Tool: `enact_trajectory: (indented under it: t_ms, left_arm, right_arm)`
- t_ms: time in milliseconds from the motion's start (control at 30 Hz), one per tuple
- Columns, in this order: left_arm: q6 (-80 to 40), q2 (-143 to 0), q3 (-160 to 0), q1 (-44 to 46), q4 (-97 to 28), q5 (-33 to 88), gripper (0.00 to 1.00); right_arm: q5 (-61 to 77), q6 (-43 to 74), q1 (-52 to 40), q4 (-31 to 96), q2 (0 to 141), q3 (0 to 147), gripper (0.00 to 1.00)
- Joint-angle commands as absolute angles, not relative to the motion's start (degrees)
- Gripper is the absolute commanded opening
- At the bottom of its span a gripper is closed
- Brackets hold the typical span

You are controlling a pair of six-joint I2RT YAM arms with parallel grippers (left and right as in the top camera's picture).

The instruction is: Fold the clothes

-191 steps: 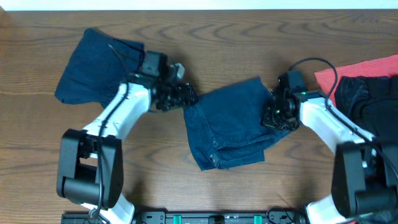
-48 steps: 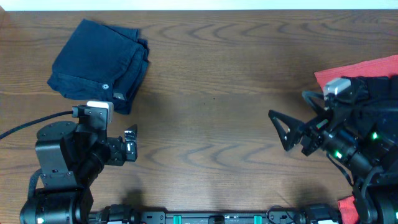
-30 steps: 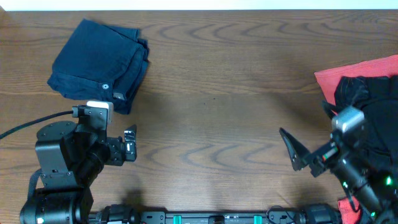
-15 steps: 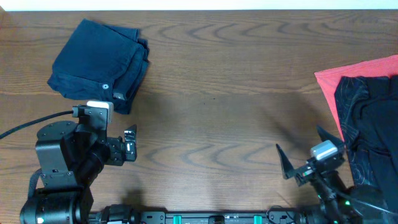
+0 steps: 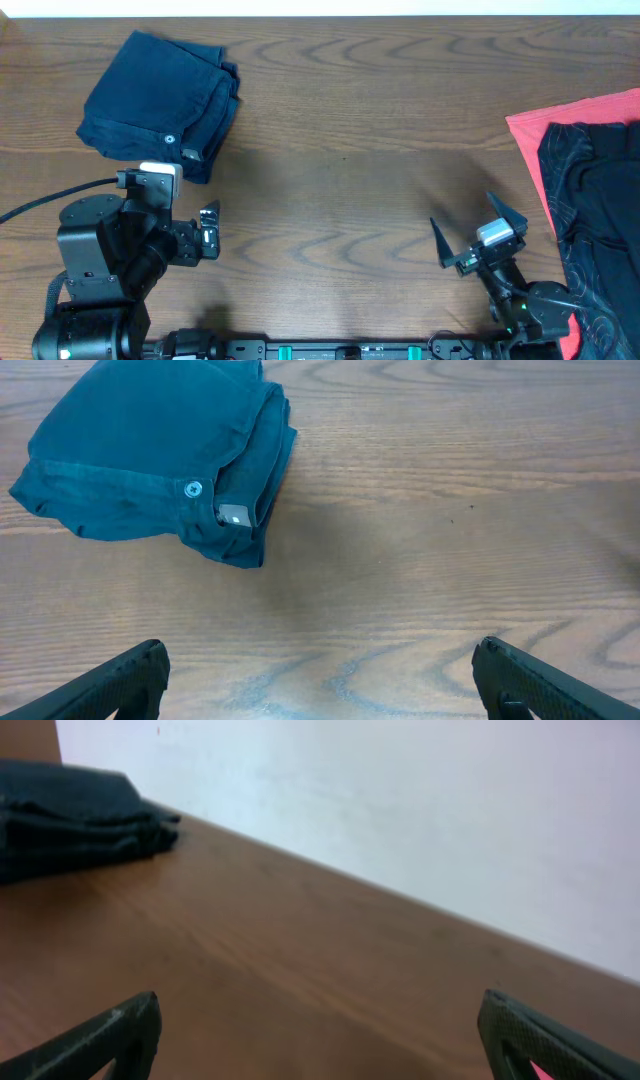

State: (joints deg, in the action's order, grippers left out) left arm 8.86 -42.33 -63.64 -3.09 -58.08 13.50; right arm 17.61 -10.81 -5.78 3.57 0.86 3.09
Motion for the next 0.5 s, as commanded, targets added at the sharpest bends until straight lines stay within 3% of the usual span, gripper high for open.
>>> enact_trajectory:
  t_ms: [0,467]
  left_arm:
    - [9.2,-42.3,-64.0,-2.8,-58.1,13.2,0.98]
    - [9.2,-42.3,-64.0,-2.8,-58.1,13.2,0.98]
  right_arm:
    - [18.3,-10.8,-5.1,-0.1,0.3,0.2,0.99]
    - [18.4,-10.8,-5.2,2.6,0.4,0.3,0.99]
